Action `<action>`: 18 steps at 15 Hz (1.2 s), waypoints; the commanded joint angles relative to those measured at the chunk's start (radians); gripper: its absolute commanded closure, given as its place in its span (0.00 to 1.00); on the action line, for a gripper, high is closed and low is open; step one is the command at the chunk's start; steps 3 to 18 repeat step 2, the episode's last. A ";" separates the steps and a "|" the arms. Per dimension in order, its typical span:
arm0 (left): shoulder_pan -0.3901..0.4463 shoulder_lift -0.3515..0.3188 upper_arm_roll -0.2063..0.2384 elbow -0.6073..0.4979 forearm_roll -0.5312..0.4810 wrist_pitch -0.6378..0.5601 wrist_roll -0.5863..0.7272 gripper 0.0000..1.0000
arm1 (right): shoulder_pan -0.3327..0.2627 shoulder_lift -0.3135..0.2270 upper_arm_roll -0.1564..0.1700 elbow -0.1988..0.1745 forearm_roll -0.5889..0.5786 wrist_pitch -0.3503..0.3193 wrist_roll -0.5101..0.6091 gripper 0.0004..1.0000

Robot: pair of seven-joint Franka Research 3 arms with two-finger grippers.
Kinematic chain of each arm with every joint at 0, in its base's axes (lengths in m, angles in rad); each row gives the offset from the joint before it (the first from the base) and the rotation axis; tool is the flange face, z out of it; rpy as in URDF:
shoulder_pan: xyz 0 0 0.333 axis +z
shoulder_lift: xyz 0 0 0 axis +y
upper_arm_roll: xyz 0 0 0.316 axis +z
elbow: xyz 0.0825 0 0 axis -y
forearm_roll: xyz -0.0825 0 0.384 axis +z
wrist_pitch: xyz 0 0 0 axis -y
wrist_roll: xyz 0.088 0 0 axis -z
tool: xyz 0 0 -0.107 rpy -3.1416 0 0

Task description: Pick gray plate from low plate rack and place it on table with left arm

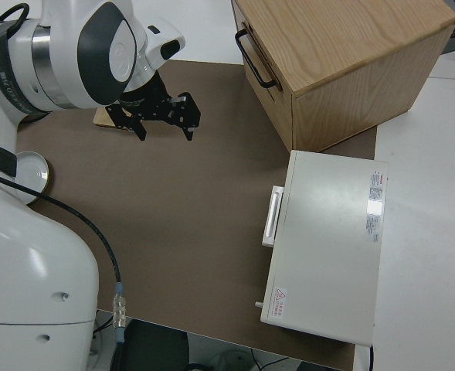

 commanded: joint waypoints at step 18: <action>0.008 0.018 -0.012 0.018 0.005 -0.003 0.006 0.00 | -0.023 -0.002 0.021 0.007 -0.006 -0.011 0.012 0.02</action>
